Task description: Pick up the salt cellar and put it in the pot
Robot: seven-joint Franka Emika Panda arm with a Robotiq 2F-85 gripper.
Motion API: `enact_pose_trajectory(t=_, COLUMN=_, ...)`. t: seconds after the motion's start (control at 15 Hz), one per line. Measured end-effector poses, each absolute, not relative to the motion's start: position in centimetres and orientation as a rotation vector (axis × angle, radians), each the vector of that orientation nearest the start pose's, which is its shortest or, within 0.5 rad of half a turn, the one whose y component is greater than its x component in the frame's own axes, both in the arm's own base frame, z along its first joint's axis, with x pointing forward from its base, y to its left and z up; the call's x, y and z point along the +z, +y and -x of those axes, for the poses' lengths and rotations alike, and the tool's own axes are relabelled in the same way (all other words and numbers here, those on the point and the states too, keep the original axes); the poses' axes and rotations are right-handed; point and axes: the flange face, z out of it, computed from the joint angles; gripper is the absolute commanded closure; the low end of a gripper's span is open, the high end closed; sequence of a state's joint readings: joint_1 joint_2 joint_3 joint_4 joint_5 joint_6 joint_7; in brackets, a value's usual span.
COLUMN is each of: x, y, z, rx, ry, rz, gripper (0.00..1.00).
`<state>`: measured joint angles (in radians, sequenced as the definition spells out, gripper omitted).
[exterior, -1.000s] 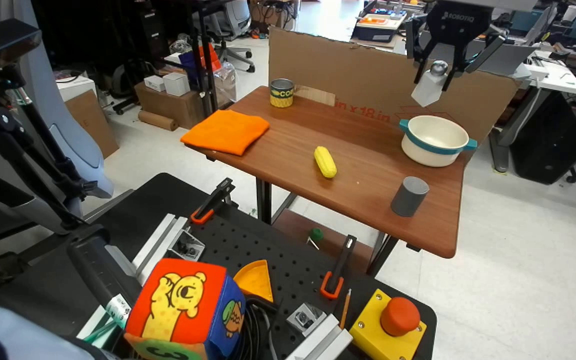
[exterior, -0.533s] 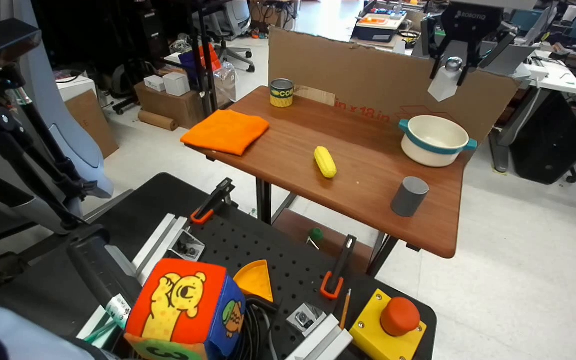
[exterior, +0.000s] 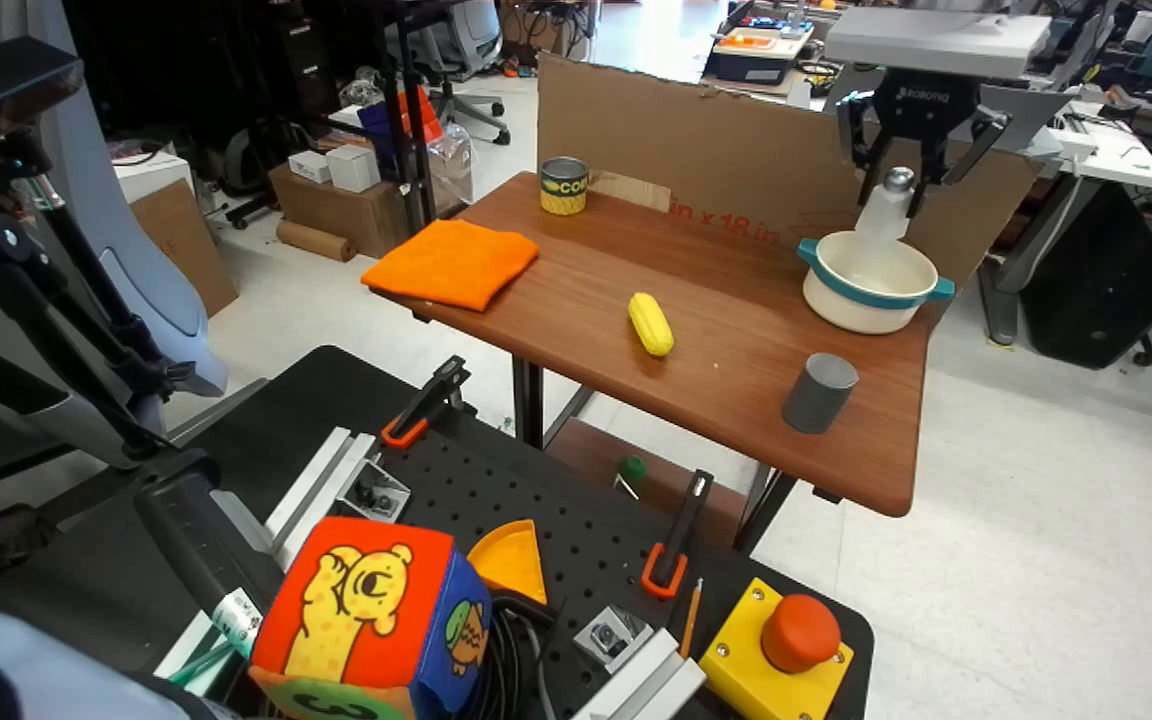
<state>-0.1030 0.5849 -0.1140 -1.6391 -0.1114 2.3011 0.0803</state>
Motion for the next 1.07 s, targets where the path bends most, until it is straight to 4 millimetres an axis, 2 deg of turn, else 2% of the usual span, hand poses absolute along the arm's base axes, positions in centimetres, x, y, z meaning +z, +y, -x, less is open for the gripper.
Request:
enact_pose_trajectory(t=0.33, x=25.1, y=-14.5, z=-69.8, rx=0.011, ry=0.404, rz=3.295, gripper=0.73)
enact_pose_trajectory(t=0.73, x=21.8, y=-15.2, z=-70.9, rx=0.187, ry=0.483, rz=3.304, gripper=0.73)
enact_pose_trajectory(t=0.87, x=21.2, y=-15.2, z=-71.0, rx=0.219, ry=0.484, rz=3.304, gripper=0.22)
enact_pose_trajectory(t=0.93, x=21.1, y=-15.2, z=-71.1, rx=0.225, ry=0.484, rz=3.304, gripper=0.22)
enact_pose_trajectory(t=1.07, x=21.3, y=-15.2, z=-71.1, rx=0.222, ry=0.483, rz=3.305, gripper=0.12)
